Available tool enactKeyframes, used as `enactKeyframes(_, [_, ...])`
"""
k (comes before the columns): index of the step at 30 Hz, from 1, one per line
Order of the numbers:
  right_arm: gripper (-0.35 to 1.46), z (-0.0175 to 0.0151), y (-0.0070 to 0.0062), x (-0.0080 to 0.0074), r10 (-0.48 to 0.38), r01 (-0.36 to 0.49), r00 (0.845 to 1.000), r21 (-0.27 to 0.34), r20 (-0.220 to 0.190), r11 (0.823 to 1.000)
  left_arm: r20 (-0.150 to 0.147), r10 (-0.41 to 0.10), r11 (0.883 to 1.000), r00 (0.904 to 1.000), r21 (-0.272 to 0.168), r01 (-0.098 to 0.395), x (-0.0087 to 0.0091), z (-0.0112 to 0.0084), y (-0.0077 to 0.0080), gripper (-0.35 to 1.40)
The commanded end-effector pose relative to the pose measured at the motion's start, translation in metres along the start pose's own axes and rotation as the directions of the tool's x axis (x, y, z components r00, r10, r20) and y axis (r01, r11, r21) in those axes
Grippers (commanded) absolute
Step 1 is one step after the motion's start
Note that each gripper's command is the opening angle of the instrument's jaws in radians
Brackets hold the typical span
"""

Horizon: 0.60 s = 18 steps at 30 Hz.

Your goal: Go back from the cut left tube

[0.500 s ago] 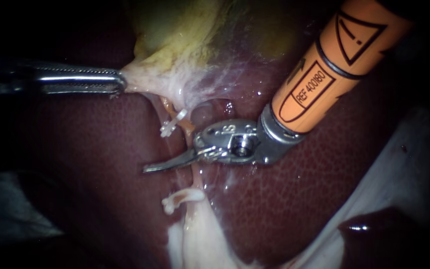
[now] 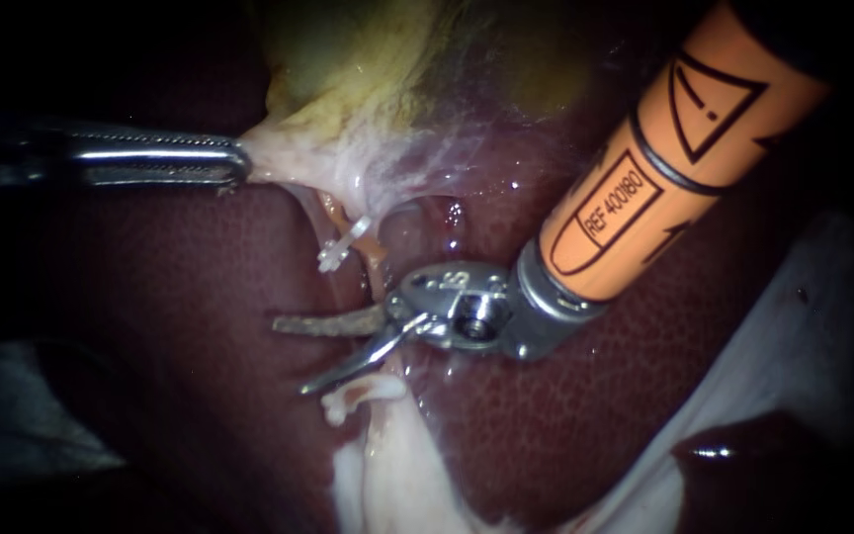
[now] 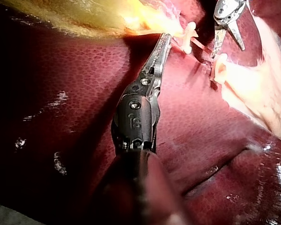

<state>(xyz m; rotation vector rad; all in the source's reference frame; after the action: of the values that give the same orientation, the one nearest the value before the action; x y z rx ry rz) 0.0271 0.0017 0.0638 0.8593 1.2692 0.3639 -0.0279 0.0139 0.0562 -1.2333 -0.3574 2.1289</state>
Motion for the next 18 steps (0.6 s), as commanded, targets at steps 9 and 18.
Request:
enactKeyframes(9, [1.43,-0.0082,-0.0034,-0.0007,-0.125,0.115,0.992,-0.251,-0.026,0.961,0.0,0.001,1.0,1.0,-0.002,-0.001,-0.0002,0.0001,-0.0004,-0.35])
enactKeyframes(18, [1.43,-0.0153,-0.0054,0.0003,-0.237,0.344,0.921,-0.359,0.31,0.868,0.0,0.001,1.0,1.0,-0.002,-0.001,-0.0002,0.0002,-0.0004,-0.35])
